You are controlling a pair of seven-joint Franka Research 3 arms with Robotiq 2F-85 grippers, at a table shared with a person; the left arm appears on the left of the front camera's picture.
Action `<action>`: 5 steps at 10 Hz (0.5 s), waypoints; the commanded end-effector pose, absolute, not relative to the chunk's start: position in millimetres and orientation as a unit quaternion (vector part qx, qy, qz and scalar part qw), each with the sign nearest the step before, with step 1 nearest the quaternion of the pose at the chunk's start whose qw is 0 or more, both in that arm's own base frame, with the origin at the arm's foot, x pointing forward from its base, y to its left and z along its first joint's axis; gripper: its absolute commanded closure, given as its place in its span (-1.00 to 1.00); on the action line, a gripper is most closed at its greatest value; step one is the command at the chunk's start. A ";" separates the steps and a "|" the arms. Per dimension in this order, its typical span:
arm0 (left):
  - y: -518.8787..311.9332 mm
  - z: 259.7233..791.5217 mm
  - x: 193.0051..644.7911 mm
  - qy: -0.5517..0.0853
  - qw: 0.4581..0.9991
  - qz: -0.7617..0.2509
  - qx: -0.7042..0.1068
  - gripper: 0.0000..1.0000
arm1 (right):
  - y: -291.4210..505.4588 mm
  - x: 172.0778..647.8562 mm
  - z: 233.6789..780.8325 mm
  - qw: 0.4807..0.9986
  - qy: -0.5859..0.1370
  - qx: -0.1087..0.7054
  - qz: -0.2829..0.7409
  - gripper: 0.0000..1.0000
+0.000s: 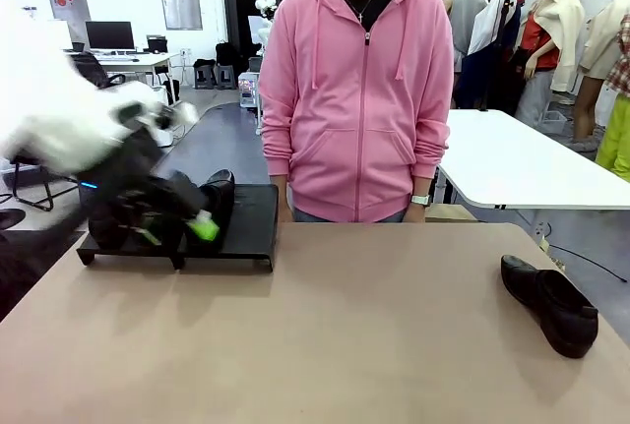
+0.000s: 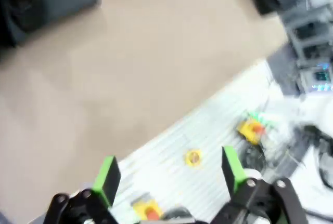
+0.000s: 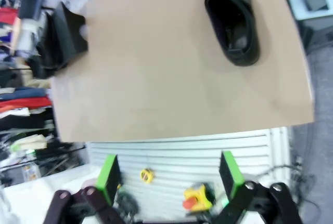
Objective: Organize the shoes by placing them on the stand.
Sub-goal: Place the Shoe from the middle of the table onto the Shoes Stand.
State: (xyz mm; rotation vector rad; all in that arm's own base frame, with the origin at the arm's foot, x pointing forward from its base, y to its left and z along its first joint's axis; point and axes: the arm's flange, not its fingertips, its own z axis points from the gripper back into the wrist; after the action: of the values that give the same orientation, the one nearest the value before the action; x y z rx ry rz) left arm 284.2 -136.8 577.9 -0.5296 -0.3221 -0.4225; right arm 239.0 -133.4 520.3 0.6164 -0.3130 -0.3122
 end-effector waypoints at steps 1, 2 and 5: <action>-48.6 580.6 297.6 -0.108 0.919 -0.153 -0.347 -1.00 | -133.8 238.6 521.2 0.926 -0.160 0.313 -0.140 -1.00; -27.4 557.9 300.0 -0.110 0.899 -0.145 -0.399 -1.00 | -133.8 238.6 521.2 0.926 -0.160 0.313 -0.140 -1.00; -16.1 491.5 338.5 -0.077 0.878 -0.125 -0.456 -1.00 | -133.8 238.6 521.2 0.926 -0.160 0.313 -0.140 -1.00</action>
State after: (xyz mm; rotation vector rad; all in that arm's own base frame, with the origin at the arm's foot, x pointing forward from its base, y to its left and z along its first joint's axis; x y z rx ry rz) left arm 311.2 6.5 502.8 -0.9370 -0.1904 -0.2505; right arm 238.9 -133.5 520.4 0.6162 -0.3136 -0.3124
